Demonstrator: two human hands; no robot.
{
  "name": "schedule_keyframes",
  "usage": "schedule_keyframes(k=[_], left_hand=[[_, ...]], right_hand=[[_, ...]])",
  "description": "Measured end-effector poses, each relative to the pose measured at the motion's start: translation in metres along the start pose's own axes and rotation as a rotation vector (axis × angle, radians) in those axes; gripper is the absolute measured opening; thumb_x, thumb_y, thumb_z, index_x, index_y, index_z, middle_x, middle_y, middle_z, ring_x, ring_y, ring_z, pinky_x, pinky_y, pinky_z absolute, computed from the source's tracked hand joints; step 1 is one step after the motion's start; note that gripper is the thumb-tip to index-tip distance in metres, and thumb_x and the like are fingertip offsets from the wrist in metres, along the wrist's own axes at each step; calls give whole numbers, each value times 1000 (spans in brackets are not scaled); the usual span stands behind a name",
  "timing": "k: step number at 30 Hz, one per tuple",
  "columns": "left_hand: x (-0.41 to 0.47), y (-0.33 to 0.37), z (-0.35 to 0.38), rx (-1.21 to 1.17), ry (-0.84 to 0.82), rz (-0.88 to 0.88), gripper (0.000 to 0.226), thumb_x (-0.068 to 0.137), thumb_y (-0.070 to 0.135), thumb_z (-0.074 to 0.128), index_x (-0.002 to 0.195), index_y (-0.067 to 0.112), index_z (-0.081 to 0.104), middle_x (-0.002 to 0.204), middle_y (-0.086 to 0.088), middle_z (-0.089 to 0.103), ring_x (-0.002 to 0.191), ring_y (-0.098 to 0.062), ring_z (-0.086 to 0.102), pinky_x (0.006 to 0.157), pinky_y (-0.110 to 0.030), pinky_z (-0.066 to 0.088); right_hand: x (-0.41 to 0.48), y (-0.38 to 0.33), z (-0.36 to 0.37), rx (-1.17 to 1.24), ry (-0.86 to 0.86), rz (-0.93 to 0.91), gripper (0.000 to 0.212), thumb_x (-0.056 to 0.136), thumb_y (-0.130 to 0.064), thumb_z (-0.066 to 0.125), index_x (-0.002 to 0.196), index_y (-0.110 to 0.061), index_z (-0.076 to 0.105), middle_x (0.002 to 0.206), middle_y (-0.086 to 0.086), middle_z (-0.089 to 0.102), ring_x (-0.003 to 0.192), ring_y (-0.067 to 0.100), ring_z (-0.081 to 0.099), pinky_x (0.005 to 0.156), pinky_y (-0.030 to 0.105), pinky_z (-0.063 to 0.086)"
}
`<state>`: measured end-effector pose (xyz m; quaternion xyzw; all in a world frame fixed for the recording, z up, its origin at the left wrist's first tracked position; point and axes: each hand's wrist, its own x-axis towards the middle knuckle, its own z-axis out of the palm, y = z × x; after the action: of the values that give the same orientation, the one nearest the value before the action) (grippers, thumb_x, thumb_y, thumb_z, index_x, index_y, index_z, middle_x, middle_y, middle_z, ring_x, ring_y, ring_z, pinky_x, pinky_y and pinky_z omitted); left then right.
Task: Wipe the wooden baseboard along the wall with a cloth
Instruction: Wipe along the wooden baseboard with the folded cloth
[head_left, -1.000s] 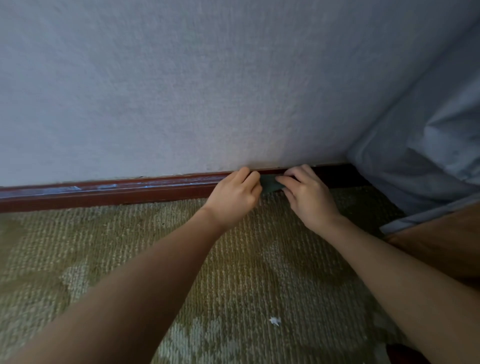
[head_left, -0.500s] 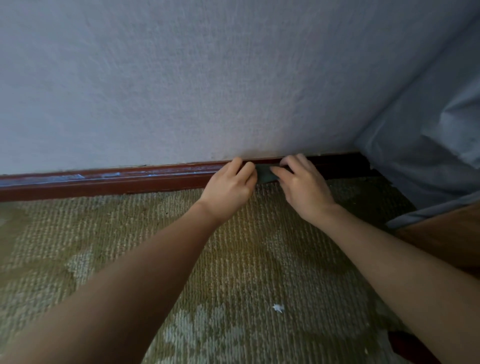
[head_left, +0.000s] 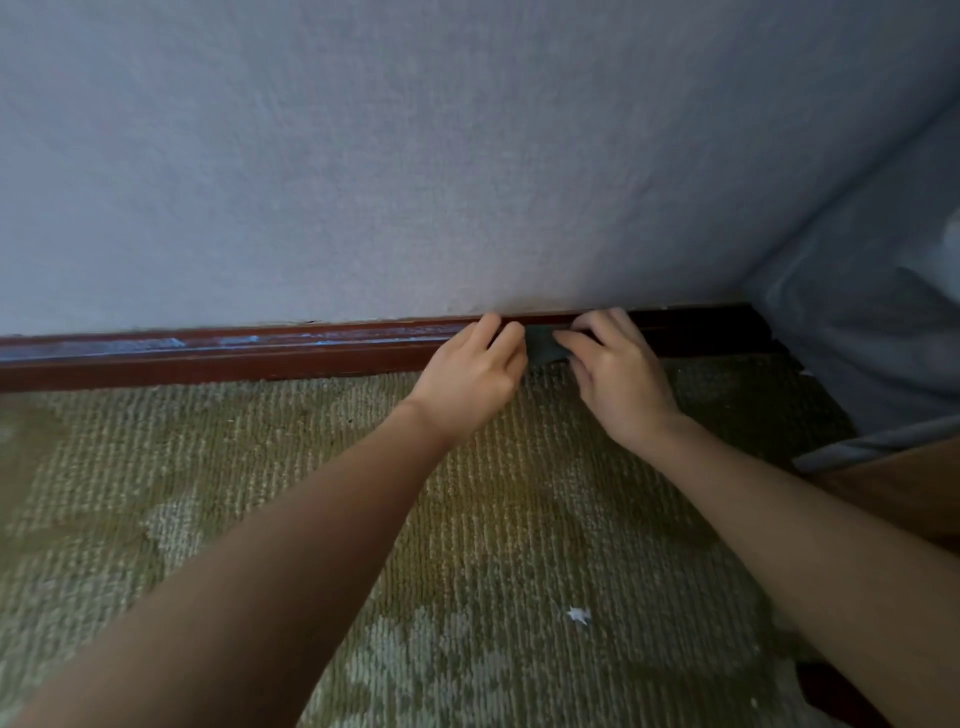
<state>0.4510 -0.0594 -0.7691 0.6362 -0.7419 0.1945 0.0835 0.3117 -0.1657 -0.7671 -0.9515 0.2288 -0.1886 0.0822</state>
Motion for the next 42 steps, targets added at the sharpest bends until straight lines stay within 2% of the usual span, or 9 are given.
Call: schedule_keyframes(k=[11, 15, 20, 23, 26, 27, 31, 36, 42], left_hand=[[14, 6, 3, 34, 34, 100, 31, 81, 1, 41, 76, 1, 72, 77, -9, 65, 67, -24, 61, 62, -29, 51], [18, 7, 5, 37, 3, 91, 27, 81, 2, 45, 78, 0, 71, 76, -10, 64, 66, -24, 60, 62, -31, 50], [-2, -12, -3, 44, -59, 89, 28, 79, 2, 44, 83, -5, 70, 76, -14, 62, 64, -27, 59, 58, -32, 50], [-3, -11, -7, 52, -102, 77, 30, 80, 4, 42, 81, -5, 70, 77, -14, 62, 65, -28, 59, 58, -33, 51], [5, -6, -9, 16, -125, 43, 30, 81, 5, 42, 77, -3, 70, 77, -13, 64, 65, -27, 60, 57, -31, 53], [7, -4, -10, 6, -137, 30, 30, 80, 6, 42, 77, -3, 71, 78, -13, 64, 65, -27, 61, 56, -31, 53], [7, -1, -19, -35, -156, -66, 31, 76, 6, 41, 76, -3, 71, 75, -13, 64, 65, -27, 63, 53, -30, 52], [4, 9, -18, -57, -139, -134, 31, 75, 0, 40, 81, -6, 70, 76, -14, 65, 66, -28, 63, 55, -30, 53], [-2, 17, -7, -63, -68, -169, 29, 78, -1, 43, 87, -9, 69, 78, -17, 65, 65, -29, 62, 56, -32, 53]], right_hand=[[-1, 14, -12, -40, -64, 14, 25, 69, 12, 71, 93, 7, 70, 81, 21, 62, 78, 39, 59, 64, 46, 53], [0, 11, -10, -18, -16, 60, 21, 63, 17, 70, 82, 9, 70, 73, 21, 61, 74, 39, 60, 62, 45, 53], [7, -11, -3, 16, -27, -4, 11, 66, 8, 67, 77, 10, 69, 70, 21, 61, 71, 37, 60, 59, 40, 53], [7, -10, -2, 16, -55, -7, 18, 70, 8, 68, 88, 9, 70, 76, 21, 62, 75, 37, 60, 61, 40, 52], [7, 1, -4, -19, -174, 15, 24, 87, -3, 56, 109, 4, 65, 97, 20, 60, 94, 35, 54, 74, 42, 46], [9, 1, -5, -33, -191, 18, 24, 88, -3, 54, 109, 4, 64, 99, 20, 59, 96, 35, 52, 76, 43, 44], [10, -12, -13, 14, -111, 52, 13, 69, 12, 66, 82, 10, 69, 75, 22, 60, 77, 38, 58, 60, 41, 49], [6, -14, -11, -6, -127, 77, 15, 75, 12, 63, 88, 8, 70, 82, 22, 60, 84, 39, 56, 67, 43, 49], [-5, -1, -5, 35, -50, -34, 26, 61, 16, 74, 86, 9, 70, 73, 19, 59, 71, 37, 59, 55, 40, 52]])
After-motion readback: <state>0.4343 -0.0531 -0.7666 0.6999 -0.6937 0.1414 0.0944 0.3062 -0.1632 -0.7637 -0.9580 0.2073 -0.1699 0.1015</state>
